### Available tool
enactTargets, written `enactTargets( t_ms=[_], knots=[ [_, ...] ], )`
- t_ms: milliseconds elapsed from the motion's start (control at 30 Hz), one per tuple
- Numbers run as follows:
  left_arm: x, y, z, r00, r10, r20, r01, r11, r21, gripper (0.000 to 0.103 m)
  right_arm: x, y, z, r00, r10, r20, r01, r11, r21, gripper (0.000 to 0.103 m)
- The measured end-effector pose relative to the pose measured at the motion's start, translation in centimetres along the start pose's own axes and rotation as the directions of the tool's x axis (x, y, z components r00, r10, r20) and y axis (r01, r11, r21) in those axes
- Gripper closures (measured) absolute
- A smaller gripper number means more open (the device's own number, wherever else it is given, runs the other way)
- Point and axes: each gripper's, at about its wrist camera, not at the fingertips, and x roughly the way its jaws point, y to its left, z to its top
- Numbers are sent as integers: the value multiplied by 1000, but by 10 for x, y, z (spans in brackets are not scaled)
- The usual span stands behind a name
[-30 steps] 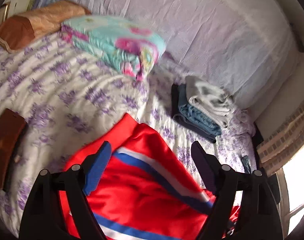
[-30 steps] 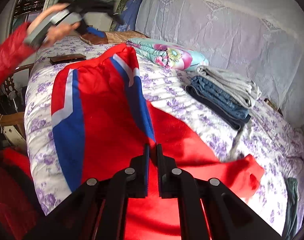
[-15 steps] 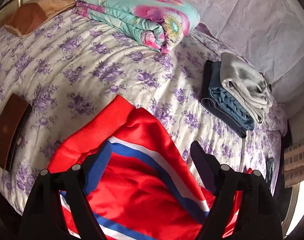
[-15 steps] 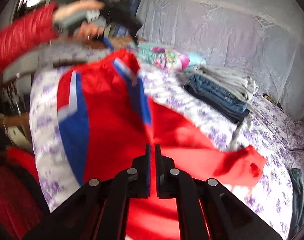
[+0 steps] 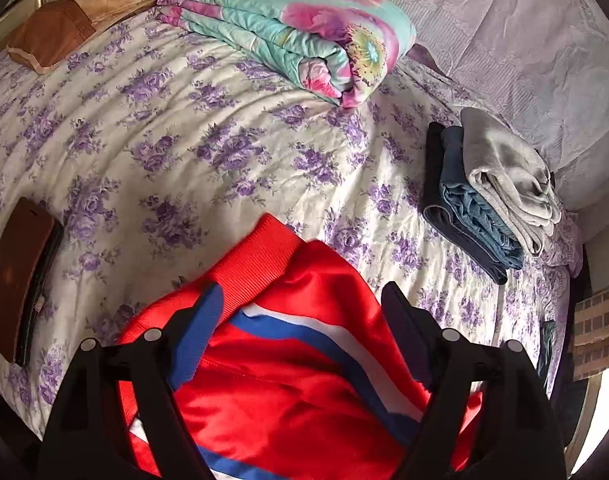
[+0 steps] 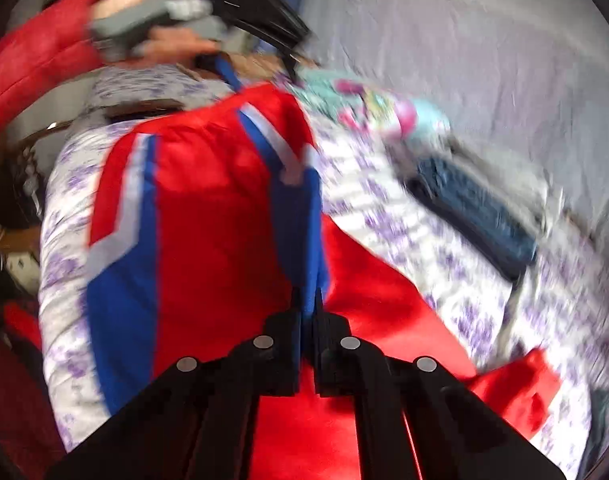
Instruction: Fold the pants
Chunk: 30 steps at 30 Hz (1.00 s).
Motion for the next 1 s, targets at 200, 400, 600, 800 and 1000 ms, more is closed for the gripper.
enactTargets(
  t_ms=[200,400,600,800,1000],
  knots=[
    [-8,8,-12,1000,-7,-11,7,1000,22,25,-32,57,-26,1000,-17,15,20,983,-183,98],
    [-24,26,-41,998,-57,-6,57,998,2,25,-37,73,-45,1000,5,6,-4,981,-192,98],
    [-46,55,-63,996,-92,16,92,996,-10,25,-45,77,-52,1000,12,17,-9,984,-180,98],
    [-45,103,-98,988,-149,-37,145,985,-93,25,-42,74,-55,999,34,17,-31,989,-147,98],
    [-31,119,-108,968,-238,-83,227,966,-127,58,-42,72,-57,999,42,21,-39,991,-127,98]
  ],
)
